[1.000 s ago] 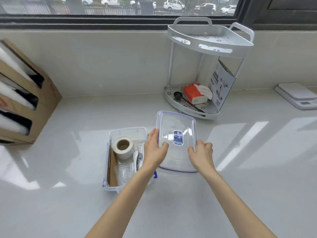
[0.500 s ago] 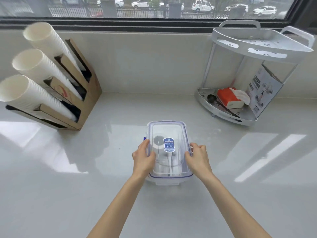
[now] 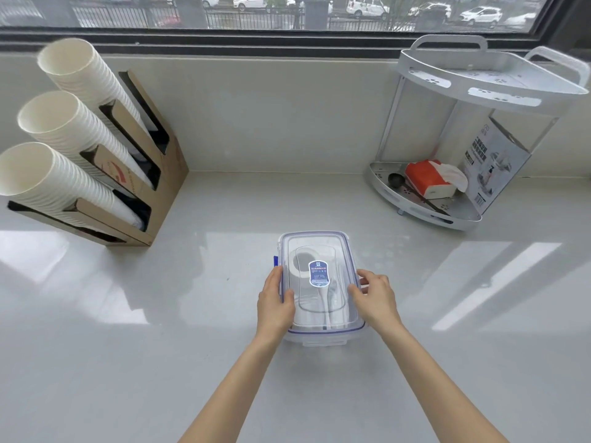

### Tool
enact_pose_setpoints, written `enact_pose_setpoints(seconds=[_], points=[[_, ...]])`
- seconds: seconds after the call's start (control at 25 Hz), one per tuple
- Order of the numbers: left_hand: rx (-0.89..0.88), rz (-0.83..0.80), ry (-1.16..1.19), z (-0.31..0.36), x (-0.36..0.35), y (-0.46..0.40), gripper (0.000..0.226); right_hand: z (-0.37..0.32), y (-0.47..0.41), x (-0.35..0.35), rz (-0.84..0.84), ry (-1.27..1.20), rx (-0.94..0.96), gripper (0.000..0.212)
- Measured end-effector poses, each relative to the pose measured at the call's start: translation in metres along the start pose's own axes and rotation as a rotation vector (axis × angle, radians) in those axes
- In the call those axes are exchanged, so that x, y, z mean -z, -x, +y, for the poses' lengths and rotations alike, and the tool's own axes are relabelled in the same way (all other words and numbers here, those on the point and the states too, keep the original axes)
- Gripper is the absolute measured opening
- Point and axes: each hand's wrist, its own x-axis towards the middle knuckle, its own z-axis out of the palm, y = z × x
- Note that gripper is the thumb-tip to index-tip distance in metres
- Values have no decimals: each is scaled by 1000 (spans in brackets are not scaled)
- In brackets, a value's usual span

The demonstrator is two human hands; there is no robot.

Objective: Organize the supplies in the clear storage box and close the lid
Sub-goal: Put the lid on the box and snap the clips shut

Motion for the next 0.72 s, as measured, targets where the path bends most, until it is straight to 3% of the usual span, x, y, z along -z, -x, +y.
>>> enact_pose_setpoints(seconds=[0.2,0.36,0.56,0.72], points=[[26,-5,17,-5,-4,-3,51,13,-3,5,-102,-338,-265,62],[170,-27,27,-7,0,-5,55,23,-6,1,-205,-482,-409,68],[381,-166,232,-8,12,-12,71,18,-5,-1,-54,-465,-255,37],[432,-183,270,-4,14,-10,65,10,1,-9,49,-288,-160,26]])
